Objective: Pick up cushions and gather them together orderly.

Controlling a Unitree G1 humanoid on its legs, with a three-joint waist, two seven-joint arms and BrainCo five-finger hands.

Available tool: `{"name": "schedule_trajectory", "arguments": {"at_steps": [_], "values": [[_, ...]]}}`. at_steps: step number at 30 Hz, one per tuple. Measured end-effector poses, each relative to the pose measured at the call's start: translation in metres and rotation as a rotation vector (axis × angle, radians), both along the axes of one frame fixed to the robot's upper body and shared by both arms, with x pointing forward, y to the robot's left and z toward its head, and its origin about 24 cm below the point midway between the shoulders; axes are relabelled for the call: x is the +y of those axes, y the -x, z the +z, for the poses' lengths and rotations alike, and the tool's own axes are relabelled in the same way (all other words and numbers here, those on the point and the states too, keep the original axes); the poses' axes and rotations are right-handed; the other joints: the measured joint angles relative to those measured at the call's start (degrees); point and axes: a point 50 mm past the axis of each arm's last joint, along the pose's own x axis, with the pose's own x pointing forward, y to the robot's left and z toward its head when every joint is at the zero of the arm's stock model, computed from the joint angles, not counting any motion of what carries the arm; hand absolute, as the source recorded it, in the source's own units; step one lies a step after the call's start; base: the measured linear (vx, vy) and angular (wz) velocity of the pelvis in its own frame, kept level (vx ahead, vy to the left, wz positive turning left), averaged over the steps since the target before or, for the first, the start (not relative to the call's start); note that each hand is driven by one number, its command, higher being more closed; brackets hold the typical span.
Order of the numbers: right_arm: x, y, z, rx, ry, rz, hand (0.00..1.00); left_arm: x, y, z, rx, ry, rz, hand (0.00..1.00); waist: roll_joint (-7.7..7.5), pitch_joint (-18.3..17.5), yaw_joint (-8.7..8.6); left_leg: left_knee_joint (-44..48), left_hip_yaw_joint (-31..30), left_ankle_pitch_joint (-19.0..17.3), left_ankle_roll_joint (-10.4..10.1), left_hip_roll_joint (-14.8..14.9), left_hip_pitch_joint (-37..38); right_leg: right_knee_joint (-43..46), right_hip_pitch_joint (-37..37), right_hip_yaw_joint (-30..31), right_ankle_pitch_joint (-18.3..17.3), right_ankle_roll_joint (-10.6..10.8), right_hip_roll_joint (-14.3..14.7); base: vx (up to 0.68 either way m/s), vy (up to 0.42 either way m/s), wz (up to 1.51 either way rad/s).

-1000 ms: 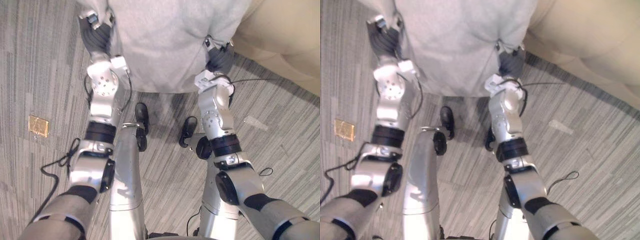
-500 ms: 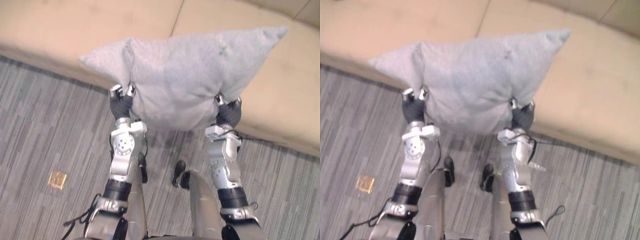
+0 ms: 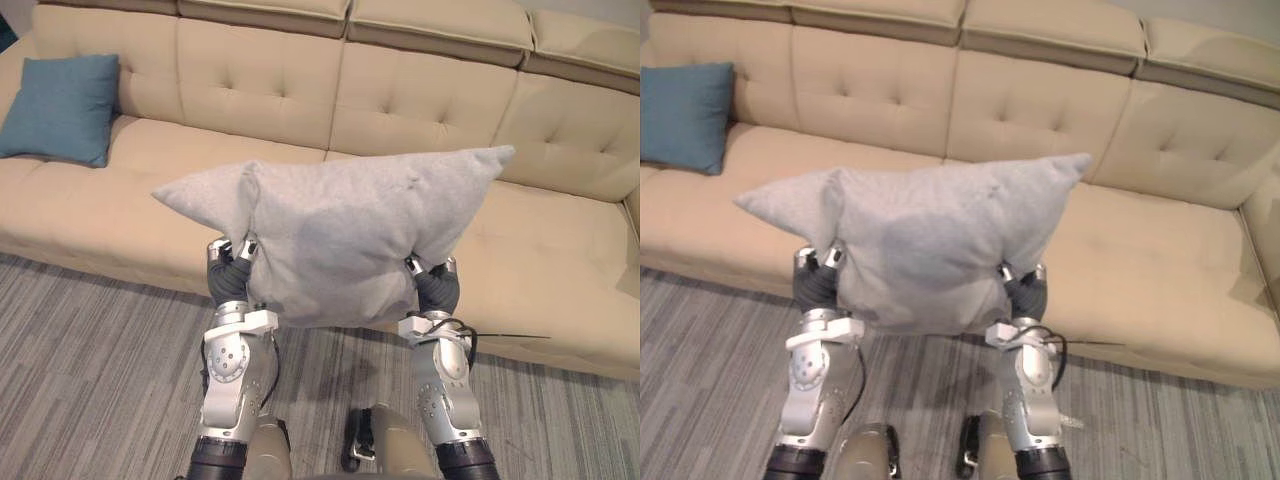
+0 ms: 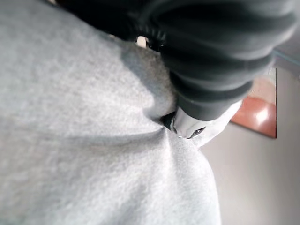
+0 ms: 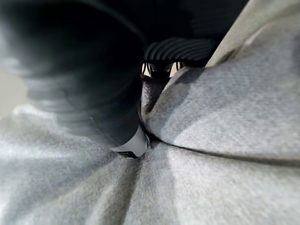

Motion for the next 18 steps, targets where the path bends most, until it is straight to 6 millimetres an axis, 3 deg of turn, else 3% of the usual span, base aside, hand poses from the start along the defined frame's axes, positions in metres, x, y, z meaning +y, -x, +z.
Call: {"name": "schedule_trajectory", "arguments": {"at_steps": [1, 2, 4, 6, 9, 11, 14, 15, 17, 18], "values": [[-0.008, 0.001, -0.002, 0.014, 0.018, -0.018, 1.00, -0.006, -0.001, -0.007, 0.033, -0.007, -0.026, 1.00, 1.33, -1.9, 0.49, -3.1, -2.8, 0.8, -1.4, -0.7, 1.7, 0.1, 1.0, -0.2, -0.6, -1.6, 1.0, 0.27, -0.091, -0.07], [-0.011, 0.002, -0.003, 0.018, 0.026, -0.024, 1.00, -0.008, -0.001, -0.011, 0.048, -0.013, -0.037, 1.00, 1.73, -2.8, 0.61, -5.2, -3.6, 1.8, -2.9, -0.7, 3.0, 0.9, 1.0, -0.8, -1.0, -2.7, 1.1, 0.49, -0.169, -0.08], [-0.022, 0.008, -0.010, 0.046, 0.040, -0.058, 1.00, -0.017, -0.001, -0.022, 0.096, -0.010, -0.074, 1.00, 4.08, -5.8, -0.73, -8.4, -7.2, 3.2, -4.3, 1.1, 5.5, 0.5, 2.9, -3.5, -1.6, -3.9, 2.8, 0.48, -0.172, 0.18], [-0.029, 0.017, -0.018, 0.084, 0.045, -0.086, 1.00, -0.024, 0.000, -0.029, 0.128, -0.008, -0.108, 1.00, 4.70, -6.1, -1.09, 2.7, -9.8, 4.7, -4.9, 3.7, 4.3, -2.9, 8.9, -4.5, -1.6, -3.9, 5.1, 0.35, -0.097, 0.16], [-0.032, 0.030, -0.010, 0.055, 0.054, -0.095, 1.00, -0.025, 0.004, -0.034, 0.146, -0.008, -0.123, 1.00, 4.71, -6.7, -0.73, 25.5, -9.1, 7.0, -1.5, 6.6, -2.6, -5.1, 14.4, -4.3, -2.7, -5.8, 5.8, 0.33, -0.038, 0.09], [-0.031, 0.030, -0.003, 0.023, 0.056, -0.094, 1.00, -0.025, 0.005, -0.035, 0.153, -0.007, -0.123, 1.00, 4.79, -7.6, 0.56, 27.7, -6.5, 5.9, 0.3, 8.4, -6.5, -6.5, 15.5, -3.5, -2.9, -6.0, 5.7, 0.18, 0.036, -0.11], [-0.032, 0.029, -0.001, 0.024, 0.060, -0.102, 1.00, -0.026, 0.005, -0.036, 0.159, -0.006, -0.130, 1.00, 4.84, -7.7, 1.11, 17.5, -4.7, 4.2, 0.8, 8.0, -8.1, -9.0, 18.8, -3.0, -3.6, -7.1, 4.5, 0.17, 0.161, -0.01], [-0.031, 0.029, -0.001, 0.029, 0.077, -0.109, 1.00, -0.026, 0.005, -0.036, 0.157, -0.009, -0.136, 1.00, 4.83, -7.8, 1.19, 10.4, -5.0, 4.3, 0.5, 6.6, -8.0, -9.2, 19.7, -2.8, -3.6, -7.1, 3.7, 0.08, 0.234, -0.05], [-0.033, 0.028, 0.000, 0.027, 0.097, -0.117, 1.00, -0.025, 0.006, -0.035, 0.152, -0.015, -0.141, 1.00, 4.71, -8.1, 1.47, -3.8, -6.2, 9.7, 1.2, 3.1, -6.3, -9.1, 20.1, -0.7, -4.9, -4.6, 2.4, 0.07, 0.294, -0.30], [-0.032, 0.027, -0.002, 0.033, 0.103, -0.120, 1.00, -0.025, 0.006, -0.036, 0.155, -0.019, -0.140, 1.00, 4.84, -8.4, 2.16, -6.1, -6.5, 13.1, -2.2, 2.5, -5.6, -9.1, 20.1, 1.1, -5.8, -2.9, 2.3, 0.07, 0.305, -0.60]]}}
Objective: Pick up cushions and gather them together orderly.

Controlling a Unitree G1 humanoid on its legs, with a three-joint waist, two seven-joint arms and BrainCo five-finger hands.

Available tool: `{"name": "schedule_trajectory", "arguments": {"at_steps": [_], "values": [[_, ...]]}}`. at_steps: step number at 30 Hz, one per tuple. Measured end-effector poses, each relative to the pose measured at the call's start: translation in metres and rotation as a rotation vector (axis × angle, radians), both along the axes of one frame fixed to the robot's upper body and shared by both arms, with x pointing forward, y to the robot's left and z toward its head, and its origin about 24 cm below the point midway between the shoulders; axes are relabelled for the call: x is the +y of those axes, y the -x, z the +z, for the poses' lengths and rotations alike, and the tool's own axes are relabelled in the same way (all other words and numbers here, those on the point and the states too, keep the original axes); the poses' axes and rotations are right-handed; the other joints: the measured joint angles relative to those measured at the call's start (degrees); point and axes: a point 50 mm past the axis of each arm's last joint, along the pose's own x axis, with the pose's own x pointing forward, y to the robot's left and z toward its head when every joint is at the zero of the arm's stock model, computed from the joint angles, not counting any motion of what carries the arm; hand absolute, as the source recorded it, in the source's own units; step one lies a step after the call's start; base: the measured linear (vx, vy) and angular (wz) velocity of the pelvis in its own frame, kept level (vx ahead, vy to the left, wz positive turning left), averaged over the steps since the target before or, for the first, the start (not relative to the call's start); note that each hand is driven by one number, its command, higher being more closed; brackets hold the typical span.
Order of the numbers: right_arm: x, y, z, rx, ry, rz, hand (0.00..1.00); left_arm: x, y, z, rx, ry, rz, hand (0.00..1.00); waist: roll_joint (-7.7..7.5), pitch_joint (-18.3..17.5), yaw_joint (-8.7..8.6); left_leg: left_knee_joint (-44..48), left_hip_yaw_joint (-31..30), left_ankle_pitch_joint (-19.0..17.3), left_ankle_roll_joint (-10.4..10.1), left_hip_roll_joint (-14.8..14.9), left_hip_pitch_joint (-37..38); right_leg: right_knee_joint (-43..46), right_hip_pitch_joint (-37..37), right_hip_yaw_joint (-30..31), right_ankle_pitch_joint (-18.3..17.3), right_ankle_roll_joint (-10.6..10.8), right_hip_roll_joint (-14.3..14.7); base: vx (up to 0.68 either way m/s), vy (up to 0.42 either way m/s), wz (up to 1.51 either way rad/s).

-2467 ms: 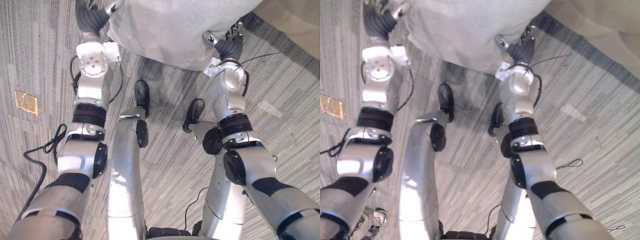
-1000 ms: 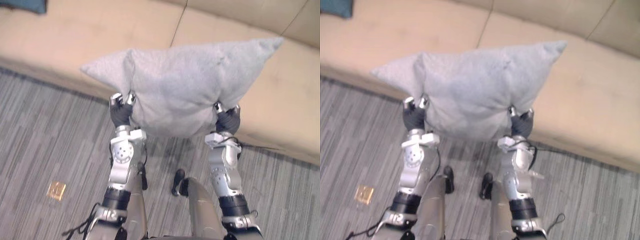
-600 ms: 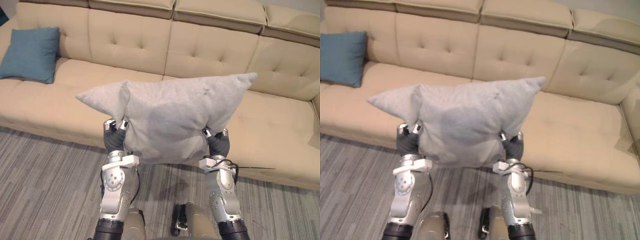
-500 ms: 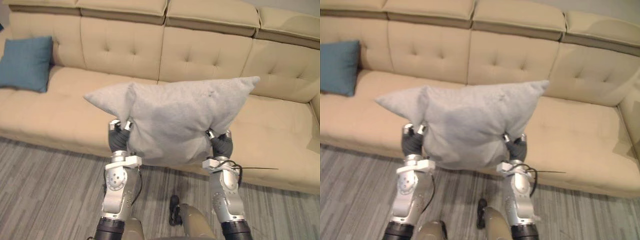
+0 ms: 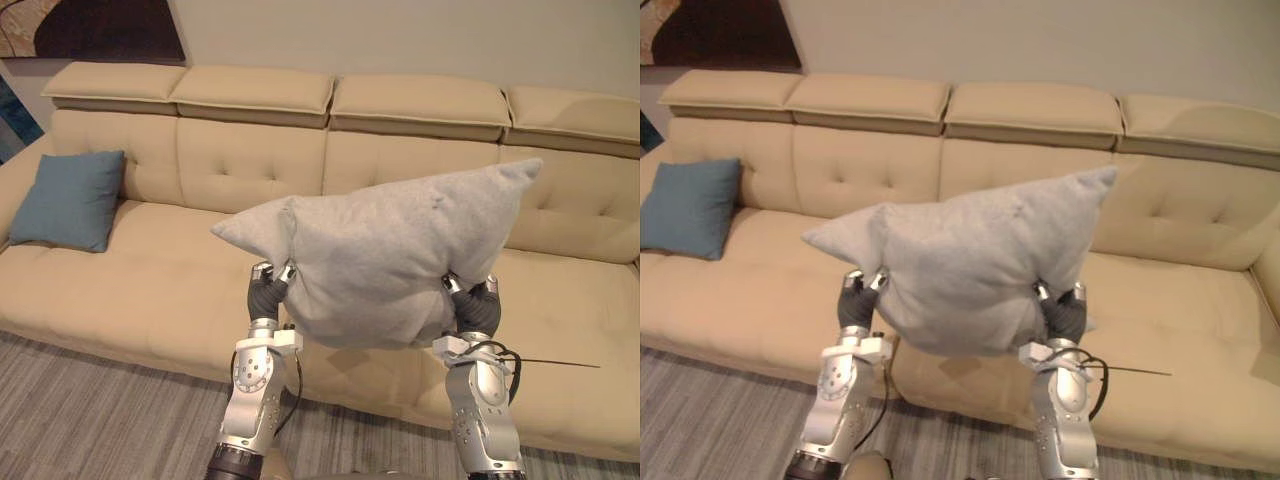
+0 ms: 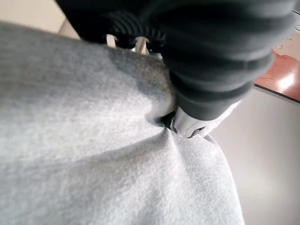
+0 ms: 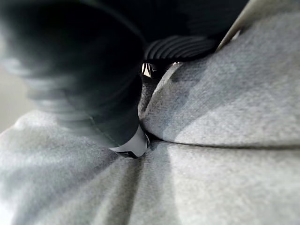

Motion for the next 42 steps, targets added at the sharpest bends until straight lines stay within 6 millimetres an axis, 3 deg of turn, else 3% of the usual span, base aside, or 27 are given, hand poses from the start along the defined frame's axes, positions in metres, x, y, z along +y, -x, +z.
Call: {"name": "schedule_trajectory", "arguments": {"at_steps": [3, 5, 11, 16, 20, 24, 28, 31, 35, 37, 40, 42], "values": [[0.006, -0.001, -0.011, 0.060, -0.013, -0.011, 1.00, 0.007, 0.005, -0.008, 0.028, -0.038, 0.004, 1.00, -2.45, -1.1, -0.14, -4.2, 4.8, 0.7, 0.9, -3.0, 2.8, -2.0, -0.1, 4.9, 1.1, 2.9, -3.0, 0.05, 0.231, -0.51], [0.005, -0.002, -0.015, 0.078, -0.001, -0.026, 1.00, 0.006, 0.007, -0.009, 0.035, -0.048, -0.009, 1.00, -3.23, -1.7, -0.26, -7.1, 6.7, 1.4, 2.0, -5.1, 4.2, -4.0, 0.0, 7.0, 2.2, 4.6, -4.7, 0.03, 0.203, -0.34], [0.008, -0.020, -0.023, 0.117, 0.007, -0.003, 1.00, 0.014, 0.007, -0.010, 0.030, -0.123, -0.030, 1.00, -3.51, -1.8, -1.44, -12.1, 10.2, 3.9, 4.1, -8.0, 4.8, -9.5, -1.2, 11.2, 5.9, 6.7, -6.8, 0.02, 0.125, -0.28], [0.014, -0.041, -0.003, 0.053, 0.047, -0.009, 1.00, 0.015, -0.005, 0.007, -0.036, -0.117, 0.002, 1.00, -3.58, -1.3, -1.26, -14.0, 10.9, 5.9, 4.8, -8.2, 1.2, -10.2, -5.6, 12.3, 8.3, 7.1, -6.7, -0.02, 0.025, -0.09], [0.021, -0.054, 0.036, -0.086, 0.087, -0.061, 1.00, 0.010, -0.019, 0.053, -0.207, -0.068, 0.074, 1.00, -3.36, 0.5, 0.36, -14.4, 10.7, 7.3, 5.3, -7.4, -4.3, -9.9, -11.3, 11.9, 10.2, 6.9, -5.8, -0.11, -0.018, 0.01], [0.028, -0.059, 0.059, -0.168, 0.086, -0.112, 1.00, 0.005, -0.027, 0.086, -0.333, -0.065, 0.133, 1.00, -2.40, 1.4, 1.40, -16.1, 9.6, 8.9, 5.3, -7.3, -7.2, -8.7, -14.8, 10.3, 10.2, 6.8, -5.7, -0.07, -0.018, 0.15], [0.041, -0.080, 0.100, -0.283, 0.097, -0.171, 1.00, 0.004, -0.046, 0.134, -0.491, -0.065, 0.232, 1.00, -1.61, 2.0, 2.66, -17.7, 8.9, 12.4, 4.7, -6.8, -13.8, -7.5, -22.2, 8.8, 10.6, 6.4, -5.2, -0.09, -0.018, 0.08], [0.046, -0.095, 0.116, -0.299, 0.078, -0.206, 1.00, 0.003, -0.066, 0.156, -0.529, -0.088, 0.267, 1.00, -0.90, 2.5, 2.93, -18.5, 7.8, 14.4, 5.0, -6.6, -16.8, -6.4, -25.5, 7.9, 10.6, 6.3, -4.9, -0.06, -0.008, 0.17], [0.046, -0.118, 0.161, -0.369, 0.038, -0.263, 1.00, 0.004, -0.092, 0.209, -0.631, -0.126, 0.316, 1.00, -0.03, 3.4, 4.35, -18.9, 6.2, 17.2, 4.7, -6.1, -24.1, -4.6, -33.1, 6.4, 10.9, 6.0, -4.3, -0.04, -0.003, 0.11], [0.049, -0.124, 0.179, -0.398, 0.020, -0.277, 1.00, 0.003, -0.098, 0.230, -0.660, -0.113, 0.344, 1.00, 0.28, 4.6, 4.72, -19.8, 6.2, 18.2, 4.5, -6.1, -25.6, -3.8, -35.2, 6.0, 10.9, 6.0, -4.2, -0.02, 0.008, 0.08], [0.054, -0.128, 0.222, -0.485, -0.021, -0.297, 1.00, 0.004, -0.103, 0.276, -0.731, -0.071, 0.388, 1.00, 0.68, 6.3, 4.86, -20.0, 5.7, 19.6, 4.1, -5.9, -30.7, -1.8, -40.8, 5.2, 10.9, 6.0, -4.0, 0.00, 0.014, 0.06], [0.055, -0.133, 0.240, -0.504, -0.011, -0.309, 1.00, 0.005, -0.105, 0.294, -0.744, -0.046, 0.405, 1.00, 0.74, 6.4, 4.86, -20.0, 5.3, 20.2, 3.6, -5.7, -33.5, -1.1, -43.8, 4.5, 10.9, 6.0, -4.0, 0.01, 0.015, 0.04]]}}
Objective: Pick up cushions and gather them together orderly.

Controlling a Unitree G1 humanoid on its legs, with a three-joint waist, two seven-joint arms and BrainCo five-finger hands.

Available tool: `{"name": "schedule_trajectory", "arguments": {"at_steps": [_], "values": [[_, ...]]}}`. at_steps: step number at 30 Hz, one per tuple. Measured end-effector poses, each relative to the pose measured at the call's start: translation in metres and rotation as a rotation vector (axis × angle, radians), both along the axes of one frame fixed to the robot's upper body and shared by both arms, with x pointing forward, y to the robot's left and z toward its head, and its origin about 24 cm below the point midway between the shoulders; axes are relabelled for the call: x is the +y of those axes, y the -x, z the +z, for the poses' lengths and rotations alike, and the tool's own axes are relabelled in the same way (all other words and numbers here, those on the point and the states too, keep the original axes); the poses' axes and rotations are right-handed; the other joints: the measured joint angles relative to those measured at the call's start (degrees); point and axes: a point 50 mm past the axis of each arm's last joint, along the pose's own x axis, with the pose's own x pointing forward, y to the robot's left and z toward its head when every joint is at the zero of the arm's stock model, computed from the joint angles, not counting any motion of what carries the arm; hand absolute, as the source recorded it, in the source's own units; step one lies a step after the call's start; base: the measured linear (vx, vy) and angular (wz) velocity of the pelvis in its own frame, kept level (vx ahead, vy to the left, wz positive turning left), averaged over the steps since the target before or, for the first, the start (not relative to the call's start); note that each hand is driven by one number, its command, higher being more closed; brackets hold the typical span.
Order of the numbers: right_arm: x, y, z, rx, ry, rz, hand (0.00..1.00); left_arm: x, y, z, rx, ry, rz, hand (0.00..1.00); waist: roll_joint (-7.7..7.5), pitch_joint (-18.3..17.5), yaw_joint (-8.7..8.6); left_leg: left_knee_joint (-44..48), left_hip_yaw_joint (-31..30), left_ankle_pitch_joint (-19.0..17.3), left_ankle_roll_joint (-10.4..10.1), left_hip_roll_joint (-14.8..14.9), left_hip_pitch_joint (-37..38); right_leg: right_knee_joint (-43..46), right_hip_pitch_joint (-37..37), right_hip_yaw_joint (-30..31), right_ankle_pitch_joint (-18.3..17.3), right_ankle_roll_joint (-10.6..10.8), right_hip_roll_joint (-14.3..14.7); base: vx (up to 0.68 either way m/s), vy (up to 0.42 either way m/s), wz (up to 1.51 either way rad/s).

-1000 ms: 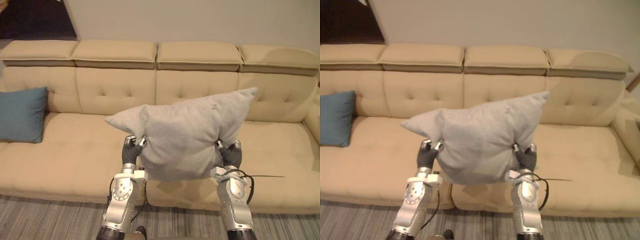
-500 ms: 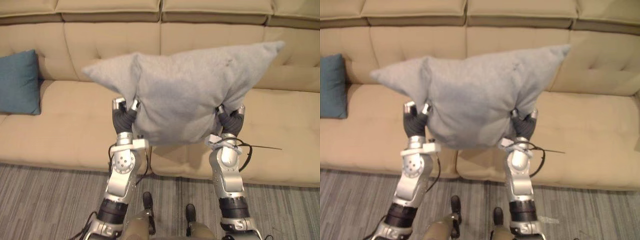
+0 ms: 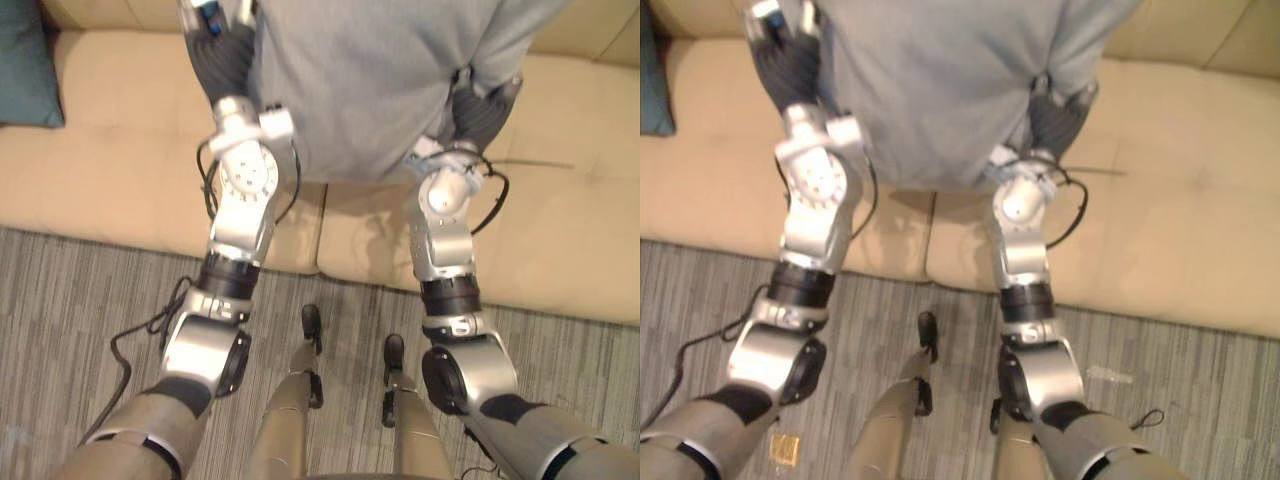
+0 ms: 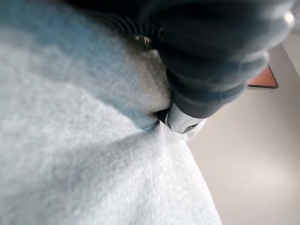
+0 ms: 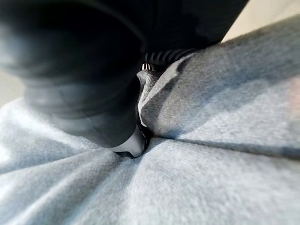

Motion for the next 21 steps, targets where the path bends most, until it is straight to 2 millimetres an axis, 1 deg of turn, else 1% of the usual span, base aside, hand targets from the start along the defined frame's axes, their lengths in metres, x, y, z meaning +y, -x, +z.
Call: {"name": "schedule_trajectory", "arguments": {"at_steps": [2, 3, 6, 7, 9, 13, 16, 18, 19, 21], "values": [[-0.001, -0.003, 0.015, -0.011, 0.017, -0.014, 1.00, 0.001, -0.002, 0.011, -0.005, 0.019, 0.005, 1.00, -0.09, 0.3, 0.07, -0.1, -0.2, 0.4, -0.3, 0.4, -2.1, 0.1, -1.9, -0.4, 0.0, 0.0, 0.3, 0.03, 0.003, 0.02], [0.000, -0.004, 0.021, -0.011, 0.026, -0.019, 1.00, 0.002, -0.004, 0.013, 0.001, 0.028, 0.009, 1.00, -0.12, 0.5, 0.06, -0.1, -0.4, 0.4, -0.4, 0.7, -2.8, 0.1, -2.5, -0.7, 0.0, 0.0, 0.5, 0.04, -0.009, 0.01], [0.000, -0.008, 0.026, 0.011, 0.055, -0.045, 1.00, 0.006, -0.010, 0.009, 0.038, 0.043, 0.023, 1.00, -0.16, 1.0, 0.05, -0.1, -0.3, 0.7, -0.8, 1.1, -3.6, 0.8, -3.5, -1.2, 0.0, 0.0, 0.8, 0.04, -0.021, 0.02], [0.001, -0.008, 0.028, 0.011, 0.061, -0.049, 0.00, 0.007, -0.013, 0.007, 0.057, 0.054, 0.031, 0.00, -0.20, 1.0, 0.05, -0.1, -0.3, 0.7, -0.8, 1.4, -4.1, 1.7, -4.4, -1.5, 0.0, 0.0, 1.0, 0.03, -0.030, -0.03], [-0.001, -0.008, 0.029, 0.010, 0.054, -0.062, 0.00, 0.010, -0.017, 0.004, 0.083, 0.088, 0.032, 0.00, -0.27, 1.1, -0.09, -0.1, -0.3, 0.7, -0.8, 1.9, -5.3, 3.1, -6.2, -2.1, 0.0, 0.0, 1.4, 0.03, -0.036, -0.02], [-0.004, -0.014, 0.022, 0.060, 0.049, -0.076, 0.00, 0.014, -0.023, -0.004, 0.129, 0.120, 0.034, 0.00, -0.36, 1.2, -0.41, -0.1, 0.9, 0.7, -0.8, 2.4, -6.3, 4.8, -8.2, -2.5, 0.0, 0.0, 1.6, 0.02, -0.037, -0.05], [-0.006, -0.013, 0.025, 0.043, 0.047, -0.081, 0.00, 0.016, -0.023, -0.001, 0.124, 0.128, 0.027, 0.00, -0.38, 1.2, -0.71, 0.0, 1.4, 0.7, -0.8, 2.6, -6.1, 5.7, -8.4, -2.9, 0.0, 0.0, 1.7, 0.02, -0.042, -0.02], [-0.014, -0.008, 0.031, 0.004, 0.020, -0.094, 0.00, 0.023, -0.025, 0.001, 0.128, 0.130, 0.043, 0.00, -0.42, 1.2, -1.05, 0.0, 1.8, 0.7, -0.8, 2.7, -6.0, 9.1, -10.0, -3.0, -0.3, 0.4, 1.7, 0.01, -0.046, 0.04], [-0.016, -0.008, 0.032, -0.001, 0.017, -0.097, 0.00, 0.024, -0.025, 0.001, 0.128, 0.129, 0.045, 0.00, -0.46, 1.3, -1.12, 0.0, 1.8, 0.7, -0.8, 2.7, -6.0, 9.5, -10.3, -3.0, -0.3, 0.4, 1.7, 0.01, -0.042, 0.04], [-0.026, -0.006, 0.035, -0.016, 0.002, -0.110, 0.00, 0.033, -0.025, 0.000, 0.130, 0.123, 0.059, 0.00, -0.78, 1.5, -1.51, 0.0, 1.8, 0.7, -0.8, 2.8, -6.0, 11.3, -11.2, -3.2, -0.3, 0.4, 1.7, 0.00, -0.041, 0.03]]}}
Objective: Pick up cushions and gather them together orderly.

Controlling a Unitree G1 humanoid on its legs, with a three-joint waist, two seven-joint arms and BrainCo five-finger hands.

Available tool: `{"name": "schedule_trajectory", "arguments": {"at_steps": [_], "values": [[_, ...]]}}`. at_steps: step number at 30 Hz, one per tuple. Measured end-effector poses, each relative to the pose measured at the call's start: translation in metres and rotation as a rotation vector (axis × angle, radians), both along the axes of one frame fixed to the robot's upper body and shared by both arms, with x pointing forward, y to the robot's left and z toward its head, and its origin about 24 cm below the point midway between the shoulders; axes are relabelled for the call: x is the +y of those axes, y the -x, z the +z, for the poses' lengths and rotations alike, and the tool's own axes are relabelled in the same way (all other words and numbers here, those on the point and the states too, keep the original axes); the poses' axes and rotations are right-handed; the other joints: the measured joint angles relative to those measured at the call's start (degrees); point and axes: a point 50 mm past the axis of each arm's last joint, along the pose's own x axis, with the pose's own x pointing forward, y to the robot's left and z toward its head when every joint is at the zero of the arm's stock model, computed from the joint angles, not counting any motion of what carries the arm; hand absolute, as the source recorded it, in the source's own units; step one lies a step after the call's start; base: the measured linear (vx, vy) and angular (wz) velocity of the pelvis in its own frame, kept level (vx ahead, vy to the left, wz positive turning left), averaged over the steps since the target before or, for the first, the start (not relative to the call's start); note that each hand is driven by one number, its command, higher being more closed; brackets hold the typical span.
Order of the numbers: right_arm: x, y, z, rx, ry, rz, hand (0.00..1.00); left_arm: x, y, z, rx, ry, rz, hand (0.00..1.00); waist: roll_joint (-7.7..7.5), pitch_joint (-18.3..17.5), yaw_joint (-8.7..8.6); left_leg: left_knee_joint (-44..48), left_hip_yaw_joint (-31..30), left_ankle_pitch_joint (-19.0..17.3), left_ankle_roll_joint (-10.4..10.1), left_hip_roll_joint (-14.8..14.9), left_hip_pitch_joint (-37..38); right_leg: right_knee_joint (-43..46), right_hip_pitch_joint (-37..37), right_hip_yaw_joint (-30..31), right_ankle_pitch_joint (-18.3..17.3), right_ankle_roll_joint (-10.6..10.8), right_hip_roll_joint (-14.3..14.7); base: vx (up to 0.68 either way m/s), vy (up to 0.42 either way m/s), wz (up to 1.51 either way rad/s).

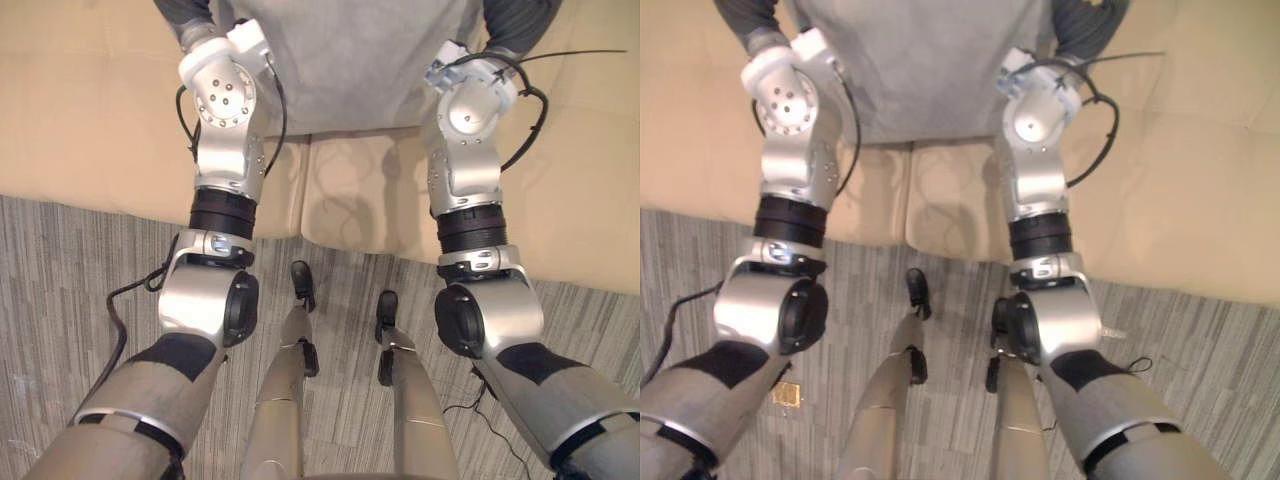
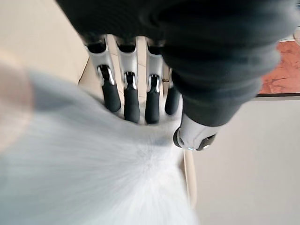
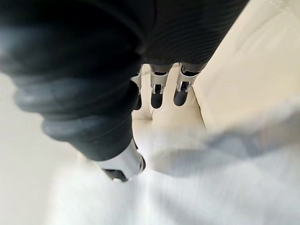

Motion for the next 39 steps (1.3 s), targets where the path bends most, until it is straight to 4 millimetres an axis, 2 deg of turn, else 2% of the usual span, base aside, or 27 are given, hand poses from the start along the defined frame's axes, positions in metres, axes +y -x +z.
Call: {"name": "schedule_trajectory", "arguments": {"at_steps": [2, 4, 5, 6, 7, 8, 9, 10, 11, 12, 14, 15, 16, 17, 19, 20, 21, 22, 24, 25, 27, 28, 30, 33, 39], "values": [[-0.016, 0.002, -0.004, -0.010, -0.060, -0.005, 0.00, 0.015, 0.000, -0.003, 0.006, -0.003, 0.030, 0.00, -0.88, 0.5, -0.67, 0.4, 0.0, 0.0, 0.0, 0.1, 0.6, 1.8, -0.1, -0.1, 0.0, 0.0, 0.0, 0.01, -0.047, 0.07], [-0.035, 0.004, -0.018, -0.002, -0.108, -0.024, 0.00, 0.034, 0.000, -0.014, 0.028, -0.004, 0.075, 0.00, -1.16, 0.7, -1.49, 0.7, -0.3, 0.0, 0.1, 0.2, 1.7, 4.7, -0.1, -0.3, 0.0, 0.0, 0.1, 0.02, -0.062, 0.19], [-0.050, 0.005, -0.030, 0.018, -0.127, -0.051, 0.00, 0.048, 0.001, -0.023, 0.048, -0.004, 0.100, 0.00, -1.20, 1.0, -2.09, 0.7, -0.8, -0.1, 0.2, 0.5, 3.2, 9.0, -1.3, -0.2, -0.4, 0.1, -0.1, 0.03, -0.067, 0.27], [-0.067, 0.006, -0.041, 0.032, -0.149, -0.075, 0.00, 0.064, 0.004, -0.032, 0.054, 0.010, 0.128, 0.00, -1.59, 0.8, -2.05, 0.7, -0.7, -0.3, 0.3, 0.6, 4.0, 7.9, -1.7, -0.2, -3.1, -1.1, -0.6, 0.03, -0.067, 0.28], [-0.073, 0.008, -0.044, 0.035, -0.154, -0.086, 0.00, 0.073, 0.007, -0.035, 0.054, 0.017, 0.143, 0.00, -1.96, 0.8, -2.16, 0.9, -0.5, -0.3, 0.3, 0.4, 4.2, 2.6, 0.3, -0.2, -0.7, -0.8, -1.5, -0.01, -0.053, 0.35], [-0.088, 0.013, -0.049, 0.018, -0.178, -0.094, 0.00, 0.092, 0.012, -0.039, 0.049, 0.046, 0.169, 0.00, -2.46, 1.1, -2.24, 1.6, -0.5, -0.7, -0.2, 0.4, 4.2, -2.1, 2.7, 0.0, -0.3, -0.5, -1.6, -0.02, -0.094, 0.12], [-0.094, 0.015, -0.053, 0.017, -0.171, -0.095, 0.00, 0.108, 0.018, -0.044, 0.042, 0.079, 0.191, 0.00, -2.67, 1.2, -1.98, 2.5, -0.2, -0.8, -0.3, 1.4, 4.0, -2.7, 3.0, 0.0, -0.3, -0.5, -0.9, -0.02, -0.156, -0.01], [-0.100, 0.015, -0.063, 0.042, -0.159, -0.089, 0.00, 0.122, 0.022, -0.056, 0.060, 0.109, 0.207, 0.00, -2.67, 1.2, -1.93, 2.8, 0.1, -0.8, -0.3, 1.9, 4.2, -2.5, 3.3, -0.1, -0.3, -0.5, -0.4, -0.01, -0.202, -0.24], [-0.110, 0.016, -0.084, 0.094, -0.160, -0.092, 0.00, 0.133, 0.024, -0.074, 0.097, 0.134, 0.207, 0.00, -2.67, 1.2, -1.81, 3.1, 0.1, -0.8, -0.3, 2.2, 5.4, -2.4, 4.4, -0.5, -0.3, -0.5, 0.1, -0.01, -0.134, -0.13], [-0.115, 0.018, -0.094, 0.119, -0.174, -0.092, 0.00, 0.136, 0.024, -0.083, 0.117, 0.141, 0.201, 0.00, -2.65, 1.3, -1.88, 3.3, 0.1, -0.9, -0.3, 2.4, 6.1, -2.4, 5.3, -0.6, -0.3, -0.5, 0.3, -0.01, -0.139, -0.03], [-0.135, 0.028, -0.143, 0.246, -0.173, -0.108, 0.00, 0.136, 0.025, -0.122, 0.222, 0.112, 0.167, 0.00, -2.62, 1.3, -2.38, 4.8, -0.1, -1.2, 0.3, 3.2, 9.7, -2.5, 10.0, -1.0, -0.3, -0.5, 0.8, 0.00, -0.124, 0.08], [-0.138, 0.031, -0.154, 0.279, -0.154, -0.106, 0.00, 0.136, 0.025, -0.133, 0.250, 0.104, 0.159, 0.00, -2.61, 1.3, -2.42, 4.9, -0.2, -1.4, 0.4, 3.2, 10.8, -2.5, 11.1, -1.0, -0.3, -0.5, 0.9, 0.03, -0.065, 0.04], [-0.143, 0.039, -0.180, 0.359, -0.116, -0.098, 0.00, 0.137, 0.031, -0.161, 0.322, 0.089, 0.150, 0.00, -2.60, 1.2, -2.41, 5.2, -0.1, -2.6, 0.6, 3.5, 13.6, -2.6, 14.0, -1.0, -0.5, -0.7, 1.2, 0.06, -0.032, -0.01], [-0.145, 0.047, -0.205, 0.432, -0.095, -0.069, 0.00, 0.136, 0.037, -0.190, 0.402, 0.066, 0.130, 0.00, -2.61, 1.2, -2.40, 5.8, -0.1, -3.9, 0.5, 3.6, 15.9, -3.2, 16.9, -1.1, -1.2, -1.7, 1.4, 0.09, -0.017, 0.03], [-0.142, 0.062, -0.245, 0.562, -0.058, -0.012, 0.00, 0.129, 0.051, -0.238, 0.540, 0.040, 0.088, 0.00, -2.63, 1.1, -2.37, 5.9, -0.1, -4.7, 1.0, 3.4, 18.5, -3.5, 19.7, -1.1, -1.9, -2.3, 1.2, 0.07, 0.011, 0.11], [-0.138, 0.067, -0.258, 0.608, -0.046, 0.016, 0.00, 0.125, 0.056, -0.255, 0.592, 0.027, 0.066, 0.00, -2.68, 1.1, -2.37, 5.8, 0.0, -5.2, 1.2, 3.2, 19.4, -3.6, 20.6, -1.1, -2.5, -2.2, 1.1, 0.05, 0.025, 0.16], [-0.130, 0.078, -0.284, 0.694, -0.039, 0.068, 0.00, 0.115, 0.069, -0.290, 0.712, 0.008, 0.020, 0.00, -2.74, 1.1, -2.39, 5.7, 0.2, -6.6, 0.1, 2.6, 21.5, -4.0, 23.0, -1.1, -4.6, -3.3, 0.5, 0.05, 0.017, 0.15], [-0.126, 0.083, -0.295, 0.733, -0.042, 0.089, 0.00, 0.109, 0.075, -0.306, 0.768, 0.004, -0.004, 0.00, -2.74, 1.1, -2.33, 5.6, 0.2, -7.1, -0.5, 2.4, 22.5, -4.2, 24.1, -1.1, -5.4, -3.8, 0.3, 0.06, 0.026, 0.12], [-0.107, 0.104, -0.343, 0.922, -0.035, 0.171, 0.00, 0.083, 0.112, -0.375, 1.027, 0.011, -0.108, 0.00, -2.75, 1.0, -2.24, 5.5, 0.7, -8.5, -0.6, 1.6, 27.2, -5.3, 28.9, -1.0, -6.6, -4.4, -0.4, -0.01, 0.009, -0.02], [-0.104, 0.107, -0.352, 0.962, -0.031, 0.185, 0.00, 0.077, 0.122, -0.388, 1.087, 0.010, -0.130, 0.00, -2.69, 0.8, -2.23, 5.4, 0.8, -9.1, -0.4, 1.5, 28.4, -5.5, 30.1, -1.0, -6.8, -4.4, -0.5, -0.05, 0.036, -0.09], [-0.088, 0.135, -0.393, 1.140, -0.060, 0.240, 0.00, 0.056, 0.165, -0.437, 1.306, 0.044, -0.215, 0.00, -3.08, -1.5, -2.09, 4.1, 0.9, -10.2, -1.0, 0.9, 33.2, -6.5, 34.2, -1.1, -7.8, -3.9, -1.0, -0.05, 0.048, -0.01], [-0.085, 0.144, -0.403, 1.182, -0.071, 0.246, 0.00, 0.052, 0.175, -0.445, 1.350, 0.052, -0.230, 0.00, -3.18, -2.5, -2.14, 3.8, 0.9, -10.2, -1.0, 0.7, 33.9, -6.7, 35.0, -1.2, -7.9, -3.8, -1.1, -0.03, 0.041, 0.10], [-0.074, 0.177, -0.437, 1.352, -0.112, 0.275, 0.00, 0.039, 0.209, -0.472, 1.498, 0.083, -0.280, 0.00, -3.30, -5.7, -2.12, 2.0, 1.1, -10.6, -1.6, 0.2, 37.5, -8.4, 38.2, -1.6, -8.2, -4.1, -1.7, -0.02, 0.048, 0.03], [-0.062, 0.205, -0.465, 1.529, -0.135, 0.321, 0.00, 0.030, 0.237, -0.490, 1.641, 0.077, -0.322, 0.00, -3.09, -7.8, -2.15, -0.4, 1.7, -10.6, -1.6, -0.5, 42.1, -11.0, 42.5, -2.1, -7.6, -3.3, -2.3, 0.02, 0.062, -0.10], [-0.061, 0.236, -0.487, 1.695, -0.183, 0.329, 0.00, 0.028, 0.253, -0.500, 1.748, 0.021, -0.350, 0.00, -2.24, -9.7, -2.38, -3.2, 1.9, -10.5, -1.9, -1.6, 46.5, -16.7, 47.8, -0.6, -4.8, -1.7, -2.3, 0.06, 0.056, -0.09]]}}
